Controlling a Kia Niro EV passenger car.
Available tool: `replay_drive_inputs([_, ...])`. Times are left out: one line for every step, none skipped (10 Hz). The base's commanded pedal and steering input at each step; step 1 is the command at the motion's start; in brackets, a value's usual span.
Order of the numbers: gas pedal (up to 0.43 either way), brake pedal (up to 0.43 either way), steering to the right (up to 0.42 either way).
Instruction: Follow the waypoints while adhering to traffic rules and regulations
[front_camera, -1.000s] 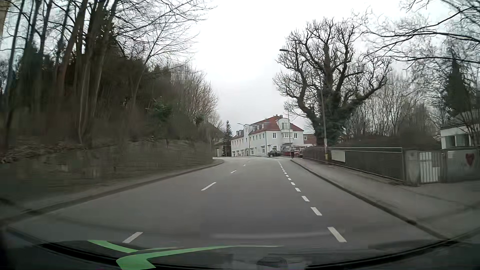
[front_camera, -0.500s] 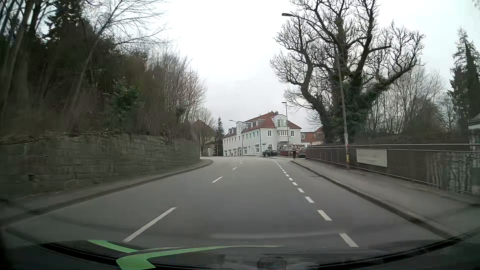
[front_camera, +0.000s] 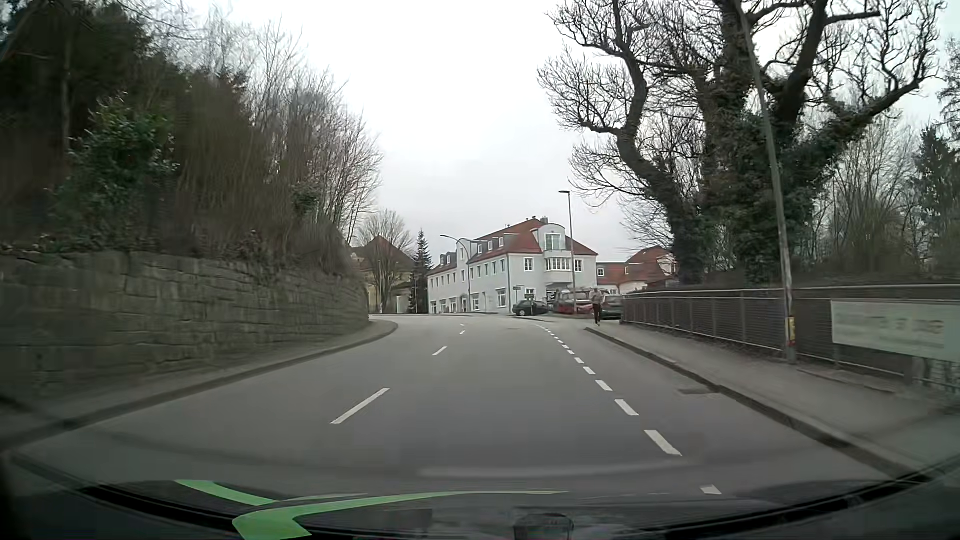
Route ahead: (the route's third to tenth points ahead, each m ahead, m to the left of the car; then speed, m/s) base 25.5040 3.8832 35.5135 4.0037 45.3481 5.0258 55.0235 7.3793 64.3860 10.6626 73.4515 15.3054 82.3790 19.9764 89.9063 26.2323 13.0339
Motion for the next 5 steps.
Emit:
replay_drive_inputs([0.157, 0.0, 0.014])
replay_drive_inputs([0.157, 0.0, 0.012])
replay_drive_inputs([0.157, 0.0, 0.009])
replay_drive_inputs([0.157, 0.0, 0.008])
replay_drive_inputs([0.157, 0.0, 0.008])
